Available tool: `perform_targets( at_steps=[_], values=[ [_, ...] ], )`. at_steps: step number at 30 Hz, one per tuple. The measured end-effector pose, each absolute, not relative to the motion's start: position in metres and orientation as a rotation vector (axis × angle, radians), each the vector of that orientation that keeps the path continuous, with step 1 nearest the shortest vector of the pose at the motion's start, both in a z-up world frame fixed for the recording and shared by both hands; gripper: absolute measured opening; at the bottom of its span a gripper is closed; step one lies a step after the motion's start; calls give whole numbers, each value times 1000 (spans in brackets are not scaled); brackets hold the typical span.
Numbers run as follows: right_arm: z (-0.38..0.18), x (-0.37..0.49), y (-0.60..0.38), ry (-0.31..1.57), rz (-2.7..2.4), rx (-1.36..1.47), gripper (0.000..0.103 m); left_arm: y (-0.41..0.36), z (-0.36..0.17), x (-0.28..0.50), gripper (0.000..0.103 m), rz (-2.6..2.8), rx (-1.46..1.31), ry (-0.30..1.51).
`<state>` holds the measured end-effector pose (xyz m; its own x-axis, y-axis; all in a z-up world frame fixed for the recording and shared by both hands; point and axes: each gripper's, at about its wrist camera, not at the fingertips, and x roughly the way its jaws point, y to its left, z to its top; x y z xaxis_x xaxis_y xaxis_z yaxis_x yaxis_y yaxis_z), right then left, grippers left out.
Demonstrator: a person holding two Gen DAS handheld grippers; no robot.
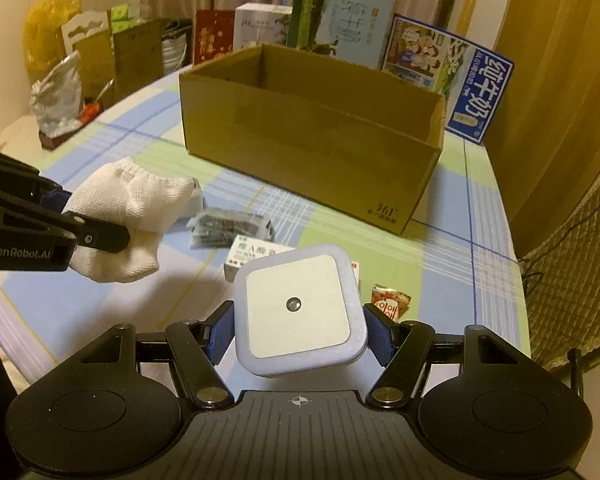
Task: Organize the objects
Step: 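Carry cloth and night light into the cardboard box and release both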
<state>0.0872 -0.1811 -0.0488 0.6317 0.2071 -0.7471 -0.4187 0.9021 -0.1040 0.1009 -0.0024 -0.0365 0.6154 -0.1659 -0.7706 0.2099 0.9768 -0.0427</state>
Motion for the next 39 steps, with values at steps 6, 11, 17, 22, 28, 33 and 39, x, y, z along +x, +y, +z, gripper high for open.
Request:
perform_targets(
  at_steps=[6,11,17,22,28,33,39],
  values=[
    [-20,99,-187,794,359,-206,64,1,-14,105,22,-222,64,837],
    [12,123,-194,761,363,-143,64,8,12,122,22,-219,87,788],
    [53,169,-195,713,369,-111,64,15,46,163,22,-234,105,738],
    [73,220,-194,707,371,-82,64,18,68,208,22,-234,129,711],
    [68,282,-193,752,366,-16,64,22,74,263,22,-236,111,716],
    [49,324,-198,804,354,42,64,23,60,300,22,-233,111,747],
    [18,354,-202,872,348,87,64,25,33,334,22,-229,107,786]
  ],
)
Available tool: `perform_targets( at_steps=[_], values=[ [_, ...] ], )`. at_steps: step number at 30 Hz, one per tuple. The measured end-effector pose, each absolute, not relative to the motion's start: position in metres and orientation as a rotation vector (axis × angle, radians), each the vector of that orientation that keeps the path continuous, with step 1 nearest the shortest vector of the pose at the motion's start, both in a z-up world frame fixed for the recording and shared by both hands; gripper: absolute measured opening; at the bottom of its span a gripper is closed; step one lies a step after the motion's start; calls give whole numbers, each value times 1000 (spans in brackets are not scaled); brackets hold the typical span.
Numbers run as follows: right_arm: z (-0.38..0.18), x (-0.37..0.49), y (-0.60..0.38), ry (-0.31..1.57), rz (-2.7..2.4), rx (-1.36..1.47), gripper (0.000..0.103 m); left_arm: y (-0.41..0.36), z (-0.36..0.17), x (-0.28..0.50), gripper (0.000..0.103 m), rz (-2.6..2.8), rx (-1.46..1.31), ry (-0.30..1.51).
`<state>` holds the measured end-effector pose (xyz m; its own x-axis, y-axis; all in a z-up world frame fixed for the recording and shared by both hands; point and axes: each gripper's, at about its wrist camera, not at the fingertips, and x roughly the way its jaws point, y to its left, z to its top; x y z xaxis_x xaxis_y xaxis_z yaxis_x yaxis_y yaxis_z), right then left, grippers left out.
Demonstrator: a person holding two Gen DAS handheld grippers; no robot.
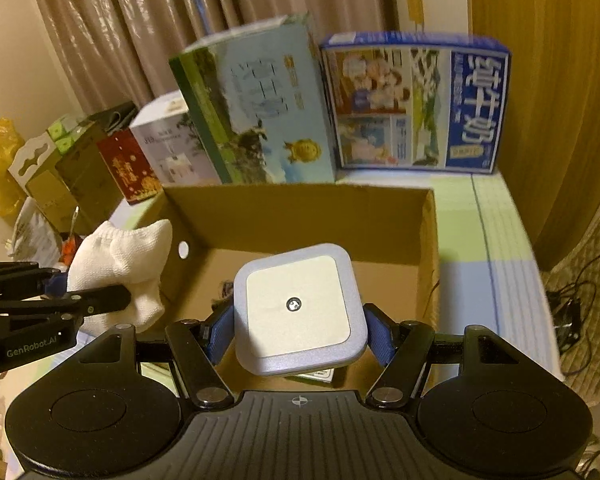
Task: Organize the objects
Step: 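Carry cloth and night light into the cardboard box and release both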
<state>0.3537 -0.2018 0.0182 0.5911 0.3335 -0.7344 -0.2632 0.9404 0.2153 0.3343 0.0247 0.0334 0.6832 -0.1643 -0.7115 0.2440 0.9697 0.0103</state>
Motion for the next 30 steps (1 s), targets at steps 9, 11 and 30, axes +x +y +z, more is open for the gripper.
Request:
perform_targets(
  at_steps=[9,11,30],
  values=[
    [-9,374,-204,908,357,151,65,22,7,362,24,-236,116,815],
    [-11,377,-208,898,368,195,76,21,3,366,28,-223,115,814],
    [49,279,-227,752,353,202,86,48,40,284,49,-180,3,700]
  ],
)
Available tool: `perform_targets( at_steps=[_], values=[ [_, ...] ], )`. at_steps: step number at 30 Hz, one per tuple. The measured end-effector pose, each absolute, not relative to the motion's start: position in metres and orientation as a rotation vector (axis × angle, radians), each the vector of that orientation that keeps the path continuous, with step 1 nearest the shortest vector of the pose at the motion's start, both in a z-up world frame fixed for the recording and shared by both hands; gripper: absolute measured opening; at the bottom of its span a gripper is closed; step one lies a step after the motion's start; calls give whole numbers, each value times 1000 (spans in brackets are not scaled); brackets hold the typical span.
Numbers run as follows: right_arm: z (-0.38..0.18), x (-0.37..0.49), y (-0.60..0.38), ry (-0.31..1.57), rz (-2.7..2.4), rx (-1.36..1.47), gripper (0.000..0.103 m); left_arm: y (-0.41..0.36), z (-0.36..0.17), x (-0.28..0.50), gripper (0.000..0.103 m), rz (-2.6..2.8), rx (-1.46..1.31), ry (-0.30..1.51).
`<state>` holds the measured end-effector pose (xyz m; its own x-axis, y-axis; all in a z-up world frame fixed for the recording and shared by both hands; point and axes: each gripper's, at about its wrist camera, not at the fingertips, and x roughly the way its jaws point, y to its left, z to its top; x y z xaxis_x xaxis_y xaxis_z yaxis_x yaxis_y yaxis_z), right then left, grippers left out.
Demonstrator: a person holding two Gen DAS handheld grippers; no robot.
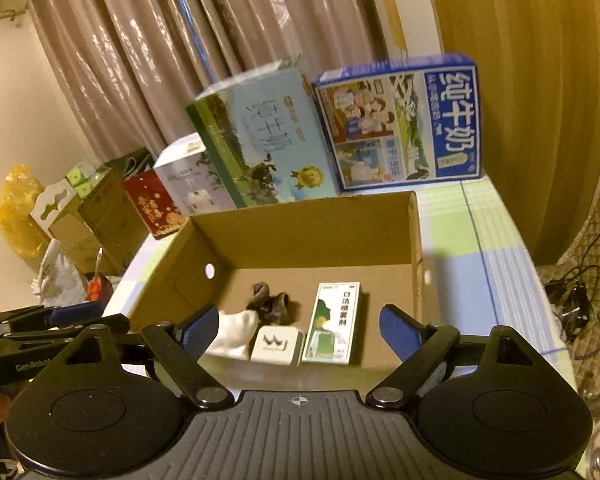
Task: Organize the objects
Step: 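Carry cloth and night light into the cardboard box and release both, then withdraw both tools and approach the ointment box and candy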
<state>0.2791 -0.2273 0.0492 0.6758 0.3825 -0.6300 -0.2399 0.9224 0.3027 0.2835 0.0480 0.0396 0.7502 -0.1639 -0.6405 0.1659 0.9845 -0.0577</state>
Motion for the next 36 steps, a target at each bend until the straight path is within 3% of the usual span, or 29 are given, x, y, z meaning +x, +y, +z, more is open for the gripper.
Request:
perform_targets(
  at_steps=[14,16,22,36],
  values=[
    [63,143,-249,705,287,192,95,45,61,153,72,-162,-22,672],
    [59,127,-256,711,271,204,98,45,61,138,82,-161,-31,666],
    [41,89,-266,740,224,189,101,43,57,99,96,-146,-38,660],
    [13,44,-274,796,201,168,101,36,24,55,102,-134,-8,722]
  ],
)
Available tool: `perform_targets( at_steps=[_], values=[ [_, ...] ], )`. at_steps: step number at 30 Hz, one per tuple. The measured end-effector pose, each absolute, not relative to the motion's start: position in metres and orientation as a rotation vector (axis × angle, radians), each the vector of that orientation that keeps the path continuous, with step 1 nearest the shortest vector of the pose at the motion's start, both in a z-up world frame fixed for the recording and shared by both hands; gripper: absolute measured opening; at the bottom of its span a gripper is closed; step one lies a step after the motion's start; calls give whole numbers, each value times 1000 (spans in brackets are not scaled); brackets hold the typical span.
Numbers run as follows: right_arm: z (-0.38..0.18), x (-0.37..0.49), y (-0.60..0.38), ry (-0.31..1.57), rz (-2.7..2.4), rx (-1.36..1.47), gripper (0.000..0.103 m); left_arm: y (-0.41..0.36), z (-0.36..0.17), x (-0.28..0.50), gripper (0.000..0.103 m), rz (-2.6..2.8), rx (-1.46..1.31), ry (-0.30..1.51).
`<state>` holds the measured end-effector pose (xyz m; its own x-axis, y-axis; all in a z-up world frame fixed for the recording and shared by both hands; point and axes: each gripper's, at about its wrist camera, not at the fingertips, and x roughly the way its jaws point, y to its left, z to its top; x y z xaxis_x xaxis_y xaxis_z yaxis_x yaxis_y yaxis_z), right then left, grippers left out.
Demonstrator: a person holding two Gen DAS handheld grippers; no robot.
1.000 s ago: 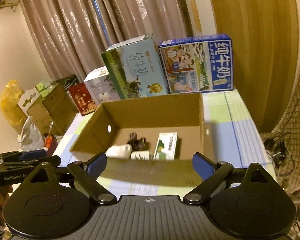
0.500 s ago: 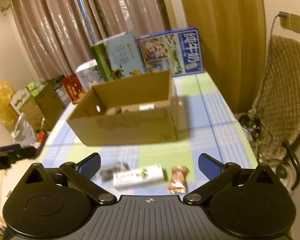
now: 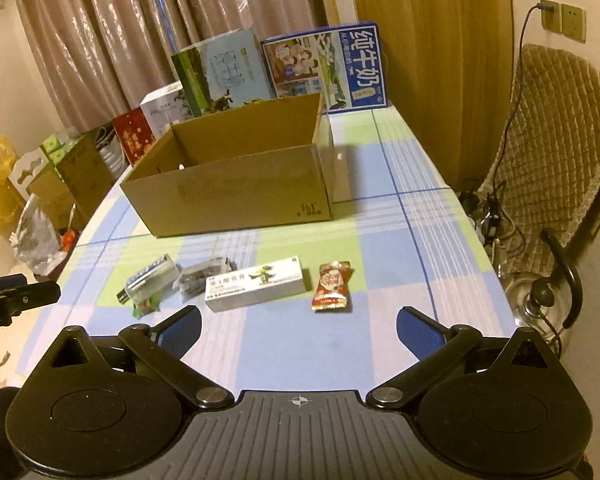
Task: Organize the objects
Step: 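Withdraw both tools and approach the ointment box and candy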
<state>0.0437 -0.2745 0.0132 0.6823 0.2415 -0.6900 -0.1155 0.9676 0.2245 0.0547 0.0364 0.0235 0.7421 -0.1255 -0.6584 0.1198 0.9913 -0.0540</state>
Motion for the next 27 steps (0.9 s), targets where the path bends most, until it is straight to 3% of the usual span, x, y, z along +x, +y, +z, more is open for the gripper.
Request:
perform_targets(
  at_steps=[27],
  values=[
    [-14,48,-273,851,181,164,101,25,-20,60,102,-217,-33,809]
  ],
)
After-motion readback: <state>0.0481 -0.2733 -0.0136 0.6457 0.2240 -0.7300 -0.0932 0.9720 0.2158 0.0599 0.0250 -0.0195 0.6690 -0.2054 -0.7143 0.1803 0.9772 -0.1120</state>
